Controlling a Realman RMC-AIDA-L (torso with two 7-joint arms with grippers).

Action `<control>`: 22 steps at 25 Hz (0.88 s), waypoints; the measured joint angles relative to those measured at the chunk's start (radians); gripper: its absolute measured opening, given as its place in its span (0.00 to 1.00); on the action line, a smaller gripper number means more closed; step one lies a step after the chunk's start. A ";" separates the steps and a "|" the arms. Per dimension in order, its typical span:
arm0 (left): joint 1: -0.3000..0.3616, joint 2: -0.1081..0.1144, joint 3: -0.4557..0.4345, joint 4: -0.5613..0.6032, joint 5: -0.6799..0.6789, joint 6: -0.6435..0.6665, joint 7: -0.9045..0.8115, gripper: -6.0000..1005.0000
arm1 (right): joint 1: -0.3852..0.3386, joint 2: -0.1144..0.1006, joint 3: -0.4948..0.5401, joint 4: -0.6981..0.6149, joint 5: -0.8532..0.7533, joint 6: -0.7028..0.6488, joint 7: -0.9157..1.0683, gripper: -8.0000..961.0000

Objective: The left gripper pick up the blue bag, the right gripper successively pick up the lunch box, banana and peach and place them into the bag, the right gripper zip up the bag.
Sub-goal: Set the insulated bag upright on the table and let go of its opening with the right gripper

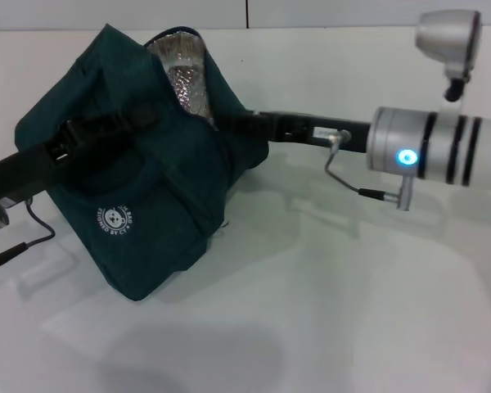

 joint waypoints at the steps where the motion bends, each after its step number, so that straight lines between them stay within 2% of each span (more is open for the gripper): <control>1: 0.000 0.000 0.001 0.000 0.000 0.000 0.000 0.05 | 0.000 0.000 0.000 0.000 0.000 0.000 0.000 0.64; 4: 0.003 0.000 0.000 0.000 0.000 0.001 0.000 0.05 | -0.032 -0.005 0.038 0.000 -0.003 -0.030 -0.013 0.58; 7: 0.007 0.002 0.000 0.000 -0.001 0.002 0.000 0.05 | -0.044 -0.007 0.048 0.009 -0.004 -0.041 -0.018 0.68; 13: 0.006 0.002 0.001 0.000 -0.001 0.003 0.000 0.05 | -0.064 -0.008 0.049 0.015 -0.005 -0.043 -0.020 0.67; 22: 0.000 -0.002 0.001 0.000 0.001 0.003 0.001 0.05 | -0.032 0.002 0.011 0.046 -0.007 -0.041 -0.014 0.68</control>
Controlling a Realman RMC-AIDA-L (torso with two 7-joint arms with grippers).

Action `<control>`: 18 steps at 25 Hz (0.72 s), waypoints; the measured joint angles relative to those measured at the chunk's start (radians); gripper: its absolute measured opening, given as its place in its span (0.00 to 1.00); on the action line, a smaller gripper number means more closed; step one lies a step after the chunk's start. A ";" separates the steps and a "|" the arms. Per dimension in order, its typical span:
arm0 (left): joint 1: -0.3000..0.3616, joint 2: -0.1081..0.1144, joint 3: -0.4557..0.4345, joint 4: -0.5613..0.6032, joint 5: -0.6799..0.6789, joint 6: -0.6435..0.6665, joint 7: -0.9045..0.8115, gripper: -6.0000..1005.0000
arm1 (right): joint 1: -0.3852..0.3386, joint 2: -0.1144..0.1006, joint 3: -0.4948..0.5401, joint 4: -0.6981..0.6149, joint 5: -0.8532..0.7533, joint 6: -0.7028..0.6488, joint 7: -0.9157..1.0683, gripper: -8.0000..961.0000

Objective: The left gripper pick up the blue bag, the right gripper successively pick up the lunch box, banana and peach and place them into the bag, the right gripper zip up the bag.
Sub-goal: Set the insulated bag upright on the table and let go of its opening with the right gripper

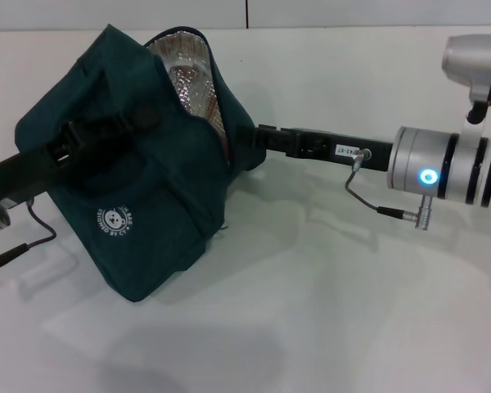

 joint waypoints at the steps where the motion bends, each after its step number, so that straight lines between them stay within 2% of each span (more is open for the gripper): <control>1: 0.000 0.000 0.000 0.000 0.000 0.000 0.000 0.05 | 0.001 0.000 -0.001 0.000 0.000 -0.001 0.000 0.68; 12: -0.003 -0.002 0.001 0.000 0.003 0.000 0.003 0.05 | 0.005 0.003 -0.014 -0.004 -0.001 -0.020 0.002 0.69; 18: -0.003 -0.004 0.002 0.000 0.003 0.000 0.003 0.05 | 0.022 0.003 -0.037 0.005 0.002 0.011 0.021 0.68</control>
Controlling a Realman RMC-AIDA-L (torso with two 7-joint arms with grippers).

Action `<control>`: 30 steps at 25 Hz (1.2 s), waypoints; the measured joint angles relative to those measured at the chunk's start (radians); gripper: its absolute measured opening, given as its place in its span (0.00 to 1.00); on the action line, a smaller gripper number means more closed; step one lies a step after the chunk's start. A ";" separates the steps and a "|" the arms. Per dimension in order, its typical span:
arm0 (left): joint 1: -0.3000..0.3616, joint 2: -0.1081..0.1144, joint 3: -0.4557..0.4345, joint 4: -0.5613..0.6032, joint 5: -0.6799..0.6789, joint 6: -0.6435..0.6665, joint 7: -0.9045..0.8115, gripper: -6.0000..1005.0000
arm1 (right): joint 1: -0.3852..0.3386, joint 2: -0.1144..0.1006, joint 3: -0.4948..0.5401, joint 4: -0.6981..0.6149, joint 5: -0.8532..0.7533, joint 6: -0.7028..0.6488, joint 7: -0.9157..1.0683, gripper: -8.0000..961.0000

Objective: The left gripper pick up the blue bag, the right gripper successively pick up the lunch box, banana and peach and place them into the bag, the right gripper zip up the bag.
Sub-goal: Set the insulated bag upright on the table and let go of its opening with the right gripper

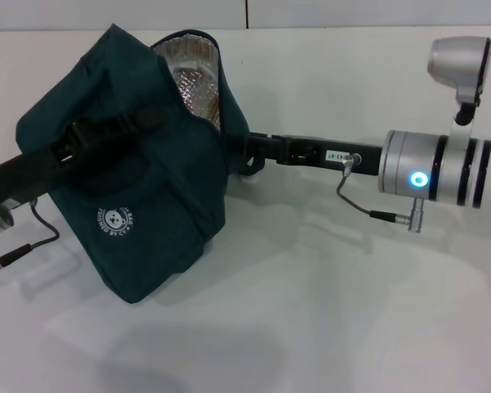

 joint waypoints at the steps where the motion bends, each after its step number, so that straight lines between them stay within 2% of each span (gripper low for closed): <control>1: 0.000 0.000 0.000 0.000 0.000 0.000 0.000 0.05 | 0.003 0.000 -0.004 0.000 0.001 0.006 0.003 0.68; 13: 0.000 -0.002 0.011 0.000 0.000 0.001 0.000 0.05 | 0.009 -0.001 -0.010 -0.006 -0.015 0.009 -0.008 0.67; 24: 0.000 -0.003 0.013 0.000 0.000 0.002 0.002 0.05 | 0.006 0.000 -0.005 -0.008 -0.022 0.006 -0.025 0.26; 30: 0.000 -0.005 0.020 0.000 0.000 0.002 0.004 0.05 | 0.002 0.000 -0.003 -0.008 -0.020 0.007 -0.033 0.15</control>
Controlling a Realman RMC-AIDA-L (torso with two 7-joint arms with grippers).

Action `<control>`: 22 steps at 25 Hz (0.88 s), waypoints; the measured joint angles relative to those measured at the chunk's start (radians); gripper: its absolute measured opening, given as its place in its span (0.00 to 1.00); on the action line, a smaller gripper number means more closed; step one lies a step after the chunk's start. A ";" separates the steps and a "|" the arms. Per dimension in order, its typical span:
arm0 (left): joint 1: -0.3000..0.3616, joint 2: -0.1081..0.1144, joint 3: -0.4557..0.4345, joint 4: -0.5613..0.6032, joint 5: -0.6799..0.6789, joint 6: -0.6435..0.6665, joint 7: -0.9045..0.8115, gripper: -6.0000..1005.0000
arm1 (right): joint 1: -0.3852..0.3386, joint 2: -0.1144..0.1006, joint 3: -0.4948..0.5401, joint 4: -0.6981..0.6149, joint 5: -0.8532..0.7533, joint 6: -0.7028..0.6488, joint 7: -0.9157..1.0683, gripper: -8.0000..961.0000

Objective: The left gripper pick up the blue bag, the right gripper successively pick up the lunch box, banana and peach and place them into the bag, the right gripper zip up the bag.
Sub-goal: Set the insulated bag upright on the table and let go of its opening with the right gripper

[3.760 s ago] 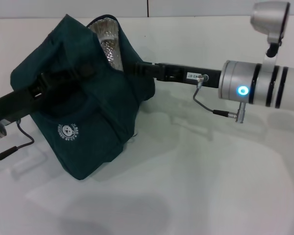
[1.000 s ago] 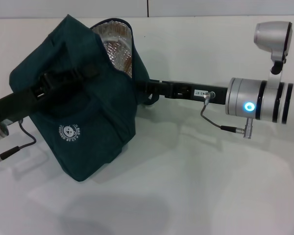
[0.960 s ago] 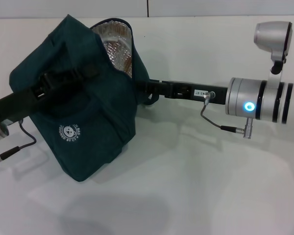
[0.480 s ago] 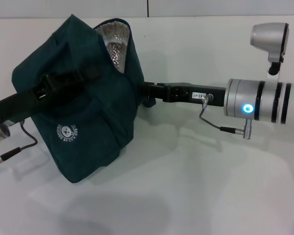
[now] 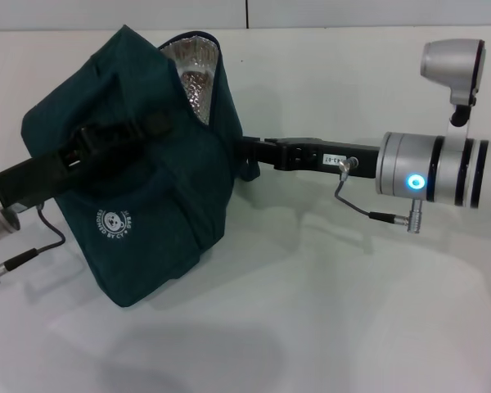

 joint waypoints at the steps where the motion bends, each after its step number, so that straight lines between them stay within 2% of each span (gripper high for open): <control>1: 0.000 0.000 0.000 0.000 0.000 0.000 0.000 0.05 | -0.001 0.000 0.000 0.000 0.002 -0.002 -0.006 0.14; 9: -0.001 0.000 0.002 0.000 0.000 0.000 -0.001 0.05 | -0.024 0.000 0.008 -0.003 0.007 -0.081 -0.065 0.07; 17: -0.002 0.000 0.002 -0.002 -0.001 0.004 -0.008 0.05 | -0.098 -0.001 0.050 -0.017 0.017 -0.173 -0.147 0.04; 22: -0.002 0.003 0.001 -0.002 -0.005 0.010 -0.010 0.05 | -0.162 -0.004 0.125 -0.017 0.021 -0.269 -0.204 0.03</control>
